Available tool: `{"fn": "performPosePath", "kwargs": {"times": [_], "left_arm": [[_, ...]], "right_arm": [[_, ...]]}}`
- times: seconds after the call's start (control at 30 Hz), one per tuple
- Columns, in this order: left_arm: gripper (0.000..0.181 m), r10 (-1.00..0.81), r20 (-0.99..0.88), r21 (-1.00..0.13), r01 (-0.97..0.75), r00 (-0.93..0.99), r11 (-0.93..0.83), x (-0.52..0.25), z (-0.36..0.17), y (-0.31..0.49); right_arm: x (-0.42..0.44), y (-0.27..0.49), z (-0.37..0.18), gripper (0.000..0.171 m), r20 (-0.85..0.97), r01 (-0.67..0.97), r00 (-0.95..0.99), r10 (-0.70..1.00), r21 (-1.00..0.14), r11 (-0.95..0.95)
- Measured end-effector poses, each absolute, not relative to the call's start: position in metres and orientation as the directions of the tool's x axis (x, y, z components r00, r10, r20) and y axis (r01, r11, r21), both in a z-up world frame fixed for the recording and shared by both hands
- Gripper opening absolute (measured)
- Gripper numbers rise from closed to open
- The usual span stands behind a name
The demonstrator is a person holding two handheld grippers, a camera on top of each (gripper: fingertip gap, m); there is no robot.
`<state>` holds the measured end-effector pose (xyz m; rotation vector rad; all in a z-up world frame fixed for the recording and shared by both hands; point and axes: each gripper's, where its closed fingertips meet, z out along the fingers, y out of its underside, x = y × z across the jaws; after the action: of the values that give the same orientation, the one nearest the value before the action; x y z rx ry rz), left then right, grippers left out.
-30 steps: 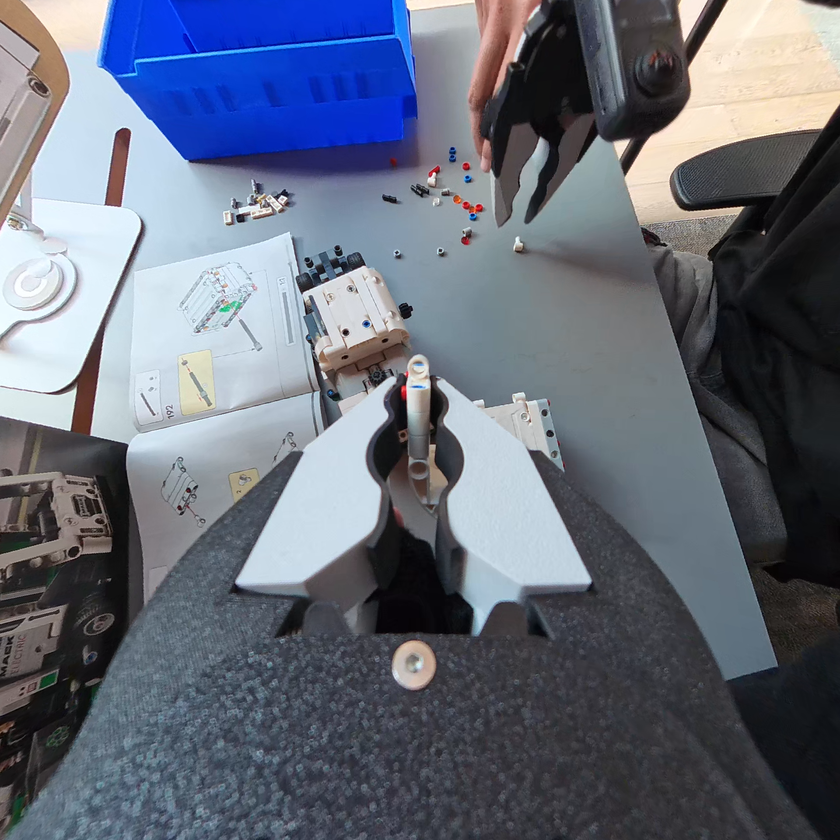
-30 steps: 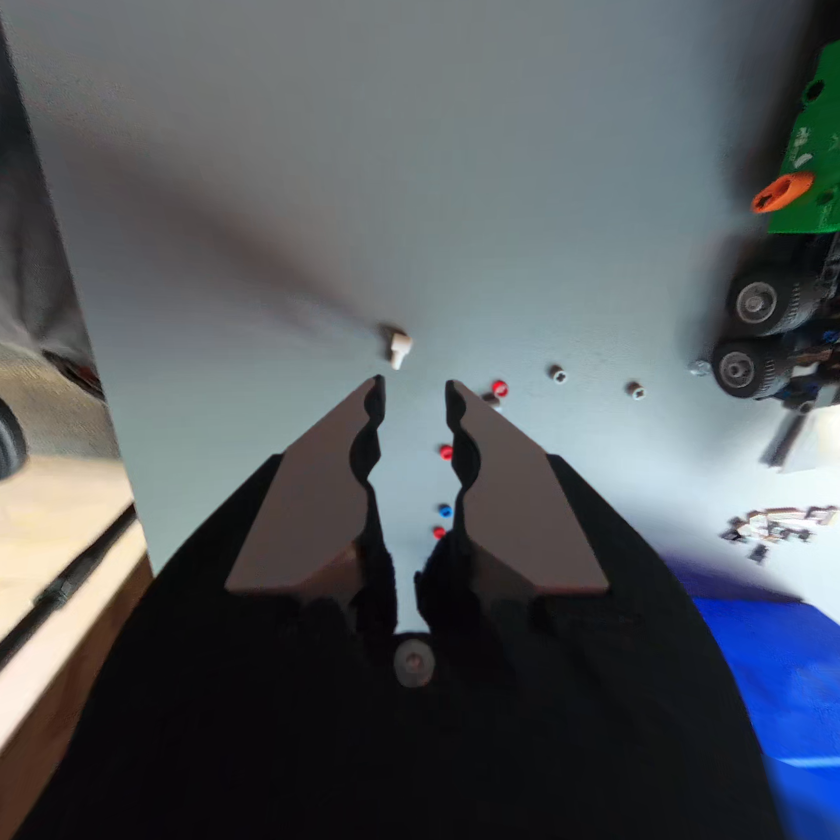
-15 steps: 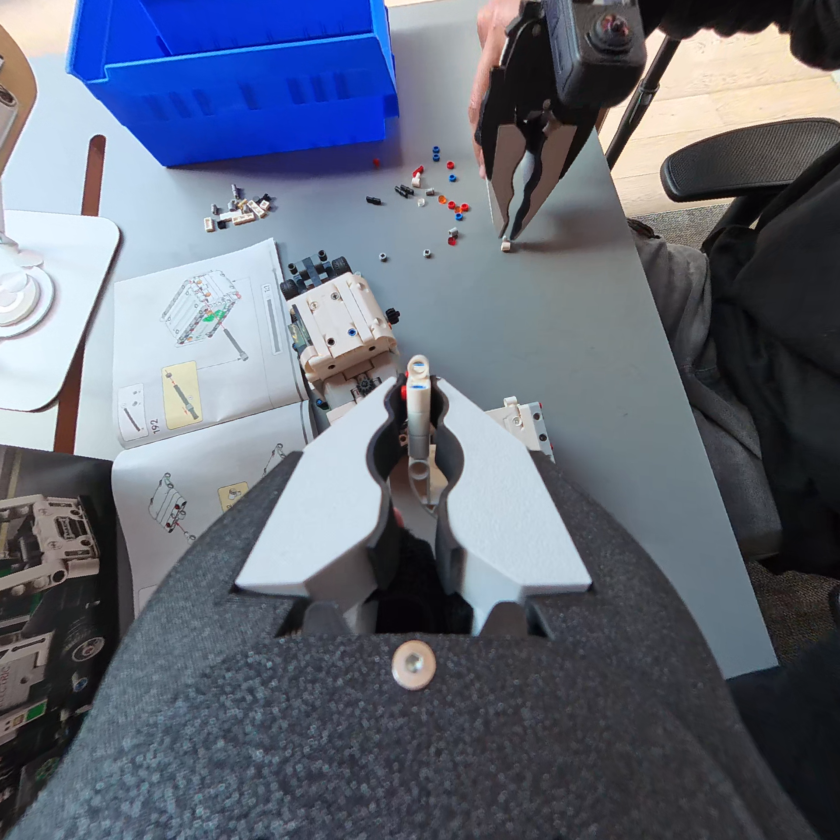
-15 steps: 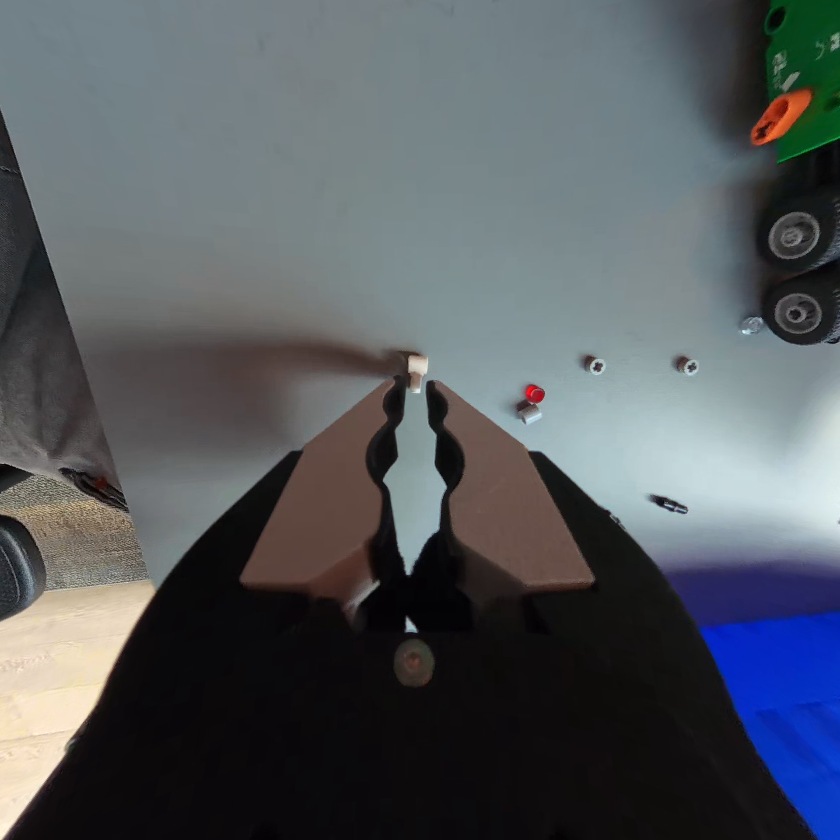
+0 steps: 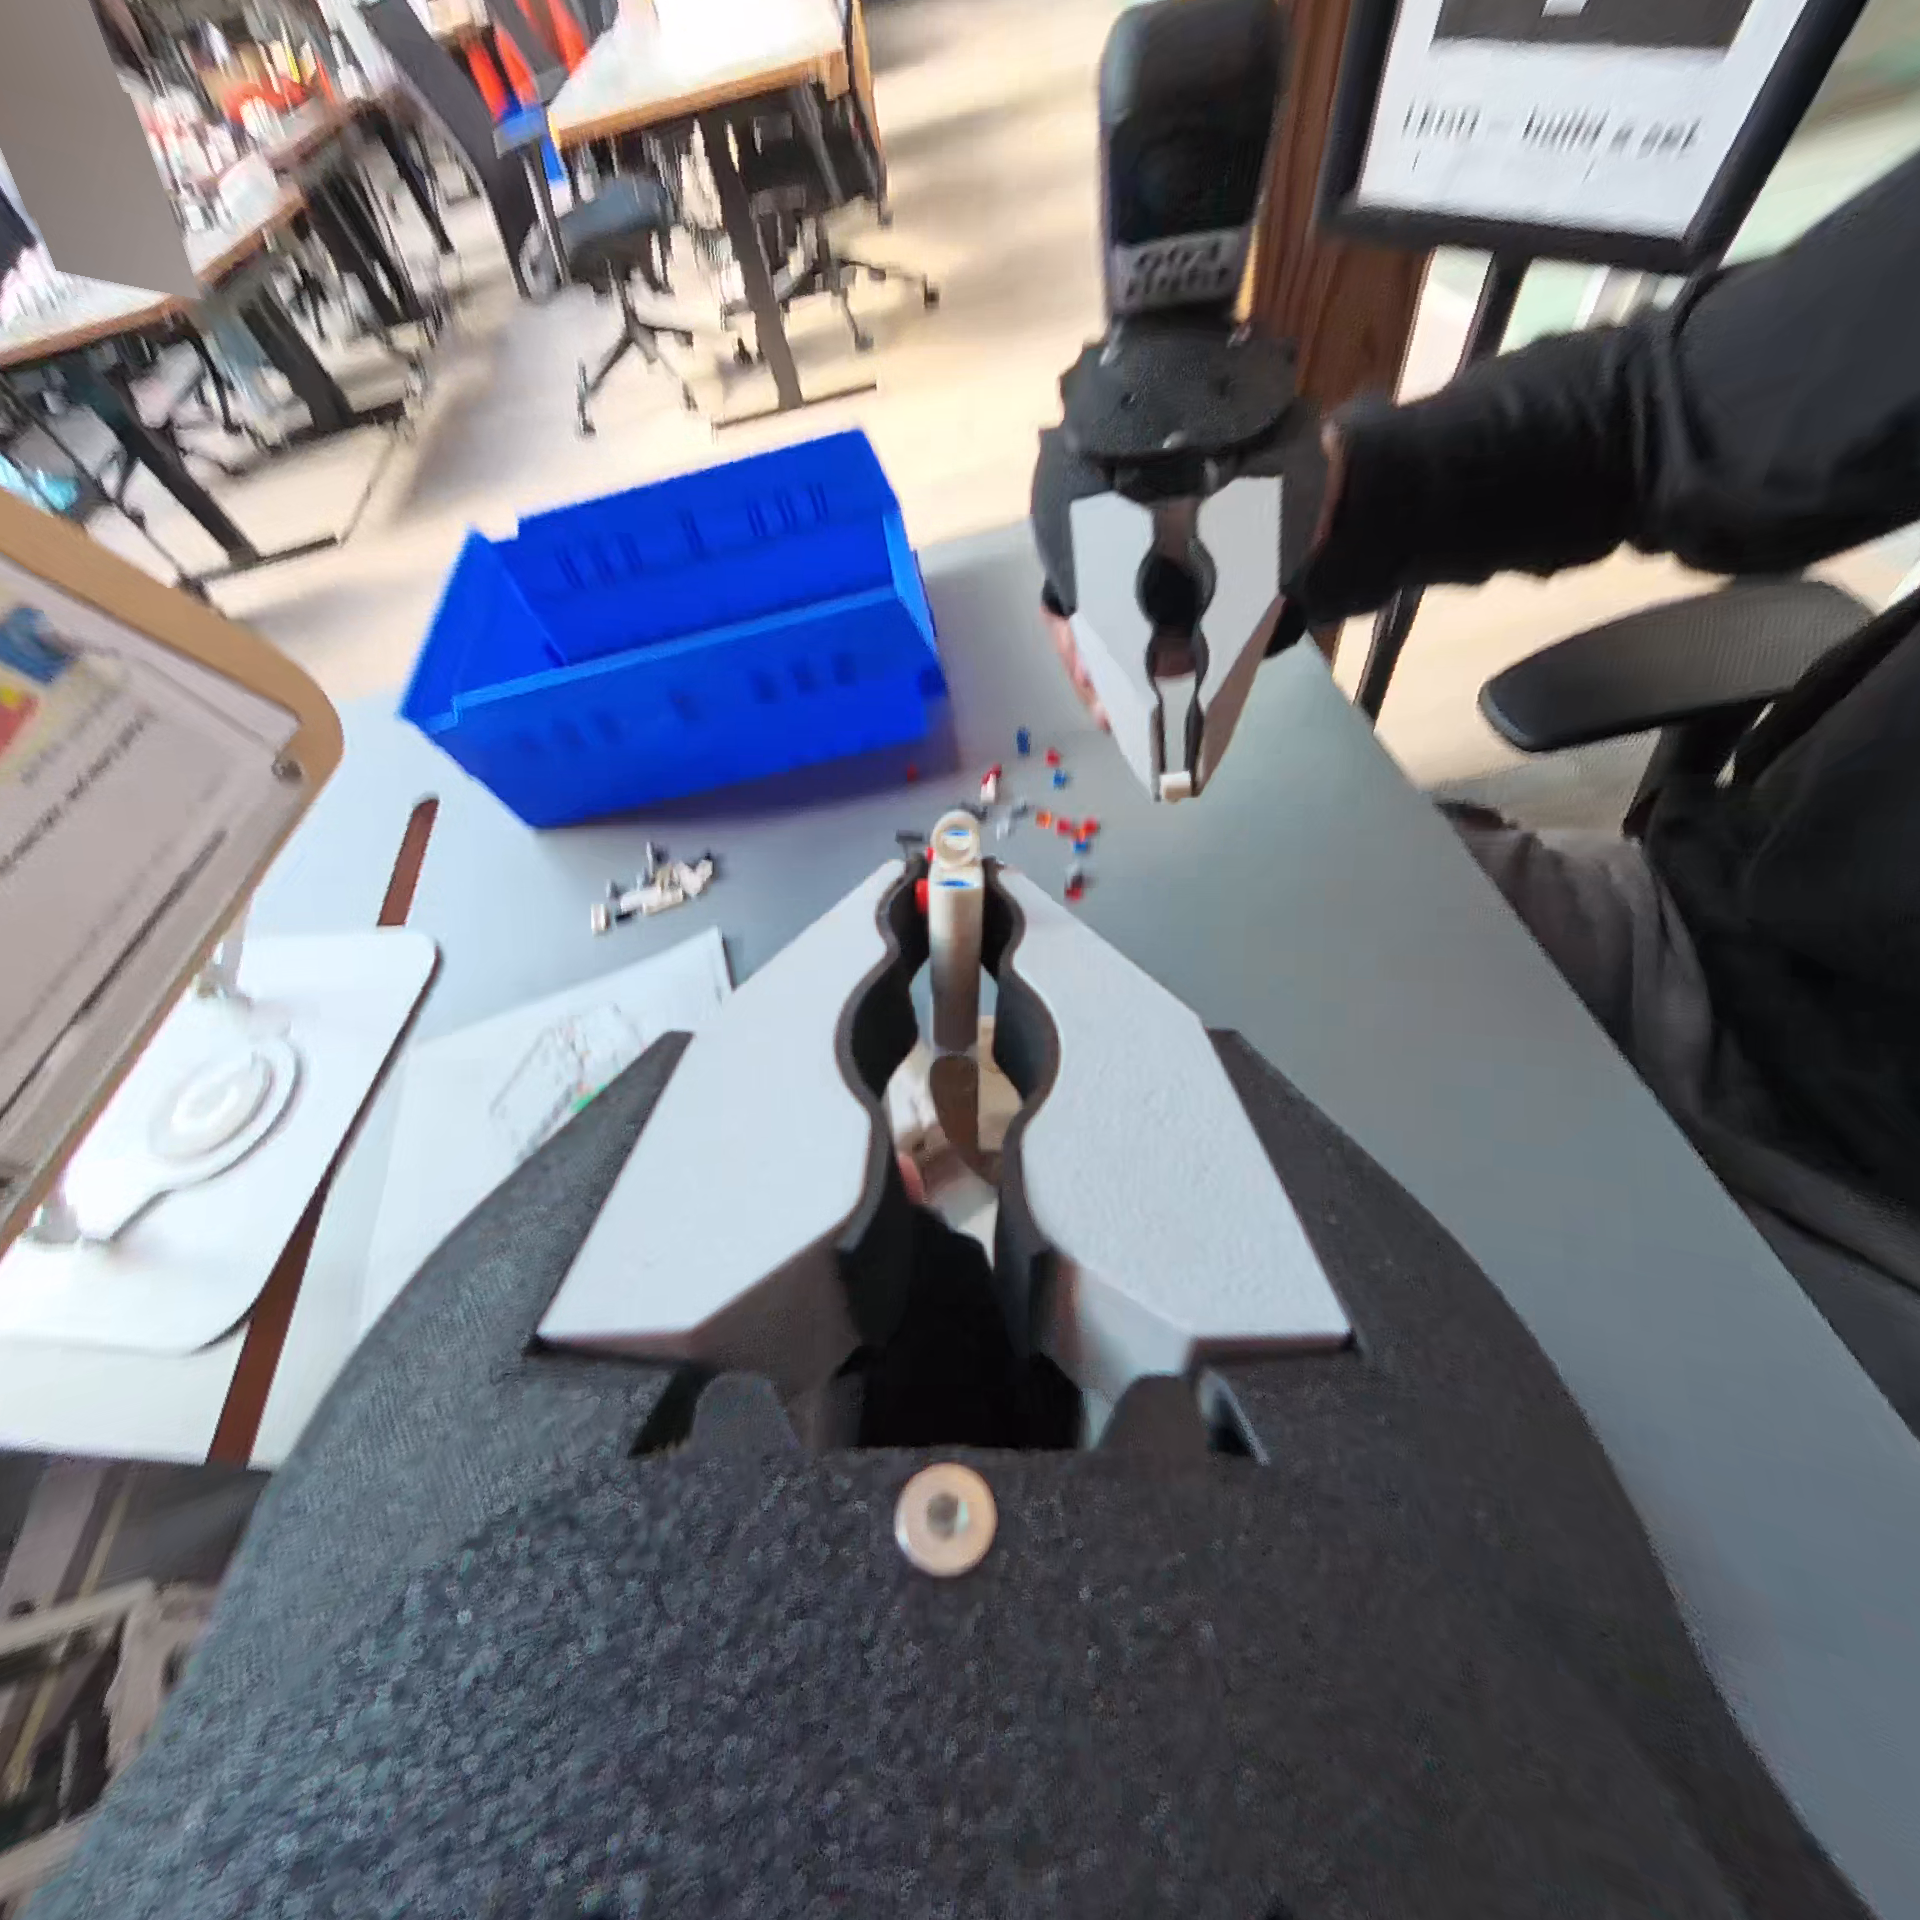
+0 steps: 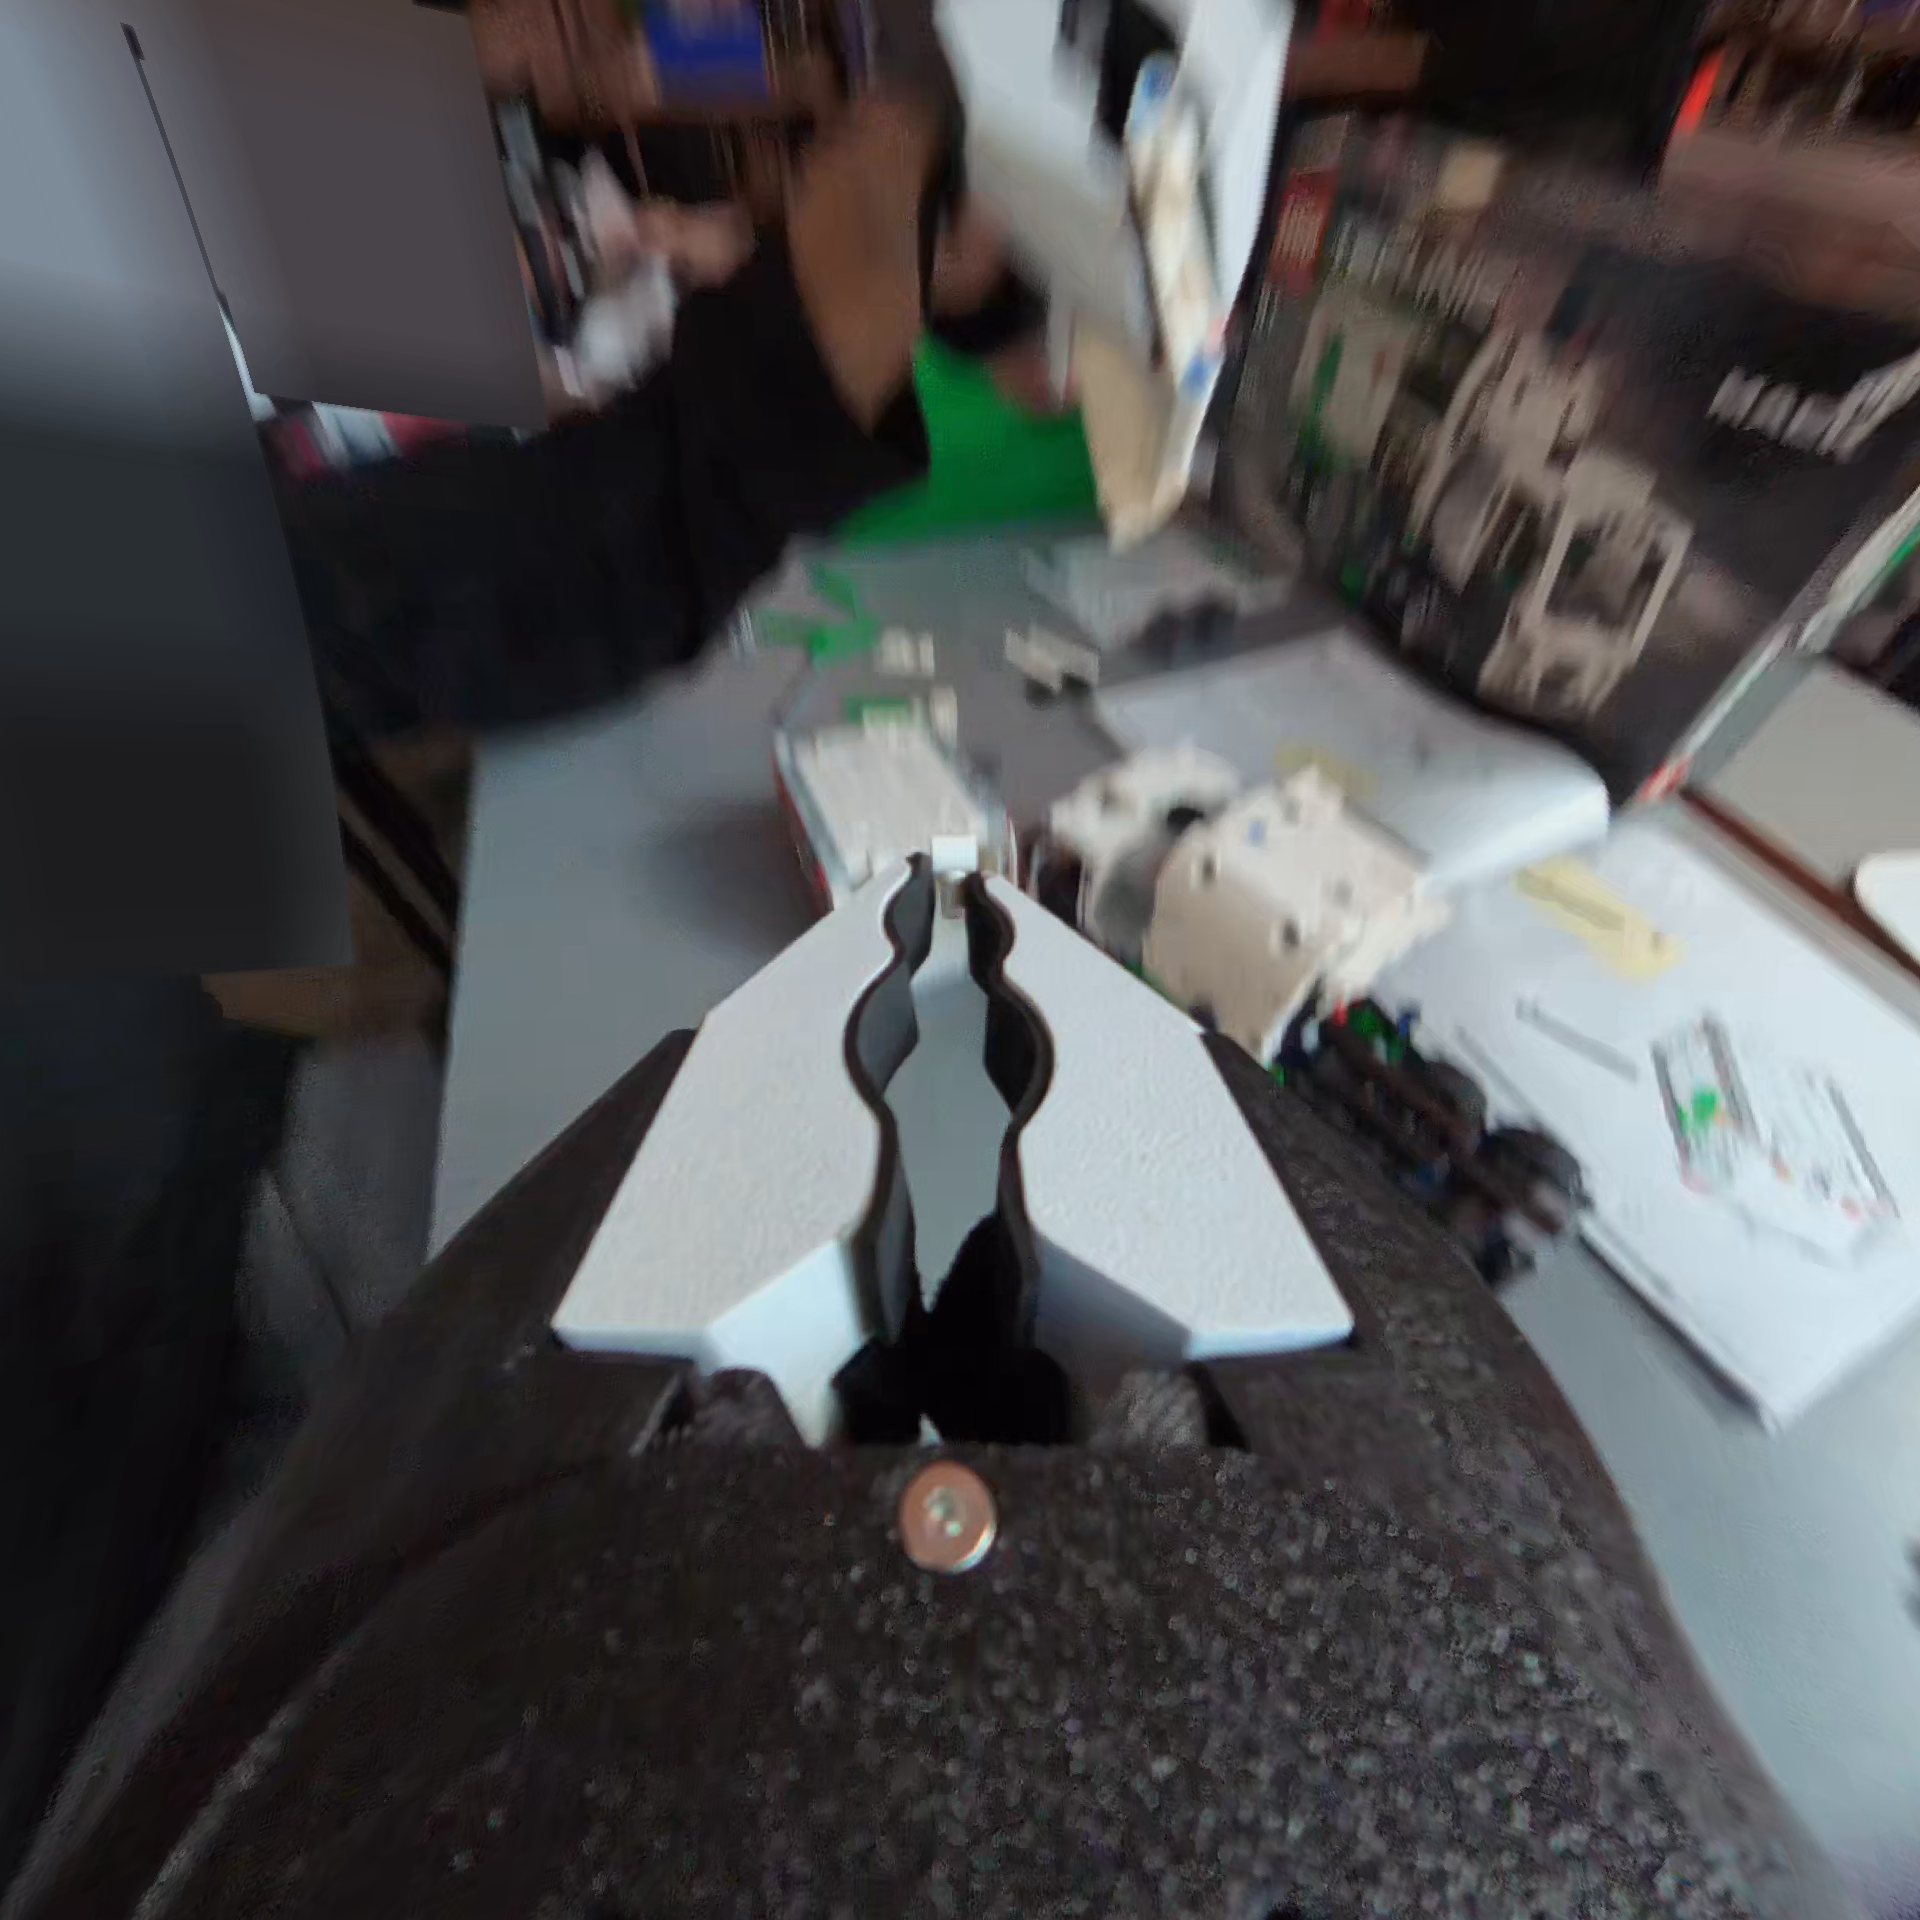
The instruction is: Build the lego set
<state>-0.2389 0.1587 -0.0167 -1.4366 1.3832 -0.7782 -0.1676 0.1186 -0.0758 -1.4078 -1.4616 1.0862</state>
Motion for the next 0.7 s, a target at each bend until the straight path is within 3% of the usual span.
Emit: {"fn": "performPosePath", "kwargs": {"times": [0.1, 0.23, 0.43, 0.7], "left_arm": [[0.005, -0.973, -0.152, -0.982, -0.135, 0.174, 0.129, -0.218, 0.016, 0.156], [0.005, -0.919, -0.182, -0.983, -0.043, 0.348, 0.178, -0.2, 0.035, 0.168], [0.005, -0.742, -0.277, -0.959, -0.127, 0.61, 0.254, -0.195, 0.043, 0.187], [0.006, -0.675, -0.295, -0.955, -0.18, 0.676, 0.237, -0.19, 0.04, 0.19]], "right_arm": [[-0.175, 0.13, 0.023, 0.004, -0.078, -0.18, -0.061, 0.995, -0.98, -0.088], [-0.187, 0.162, 0.067, 0.004, -0.12, -0.363, 0.059, 0.991, -0.928, -0.091], [-0.196, 0.178, 0.069, 0.004, -0.123, -0.393, 0.208, 0.97, -0.919, -0.032], [-0.202, 0.185, 0.059, 0.004, -0.125, -0.394, 0.269, 0.955, -0.919, -0.009]]}}
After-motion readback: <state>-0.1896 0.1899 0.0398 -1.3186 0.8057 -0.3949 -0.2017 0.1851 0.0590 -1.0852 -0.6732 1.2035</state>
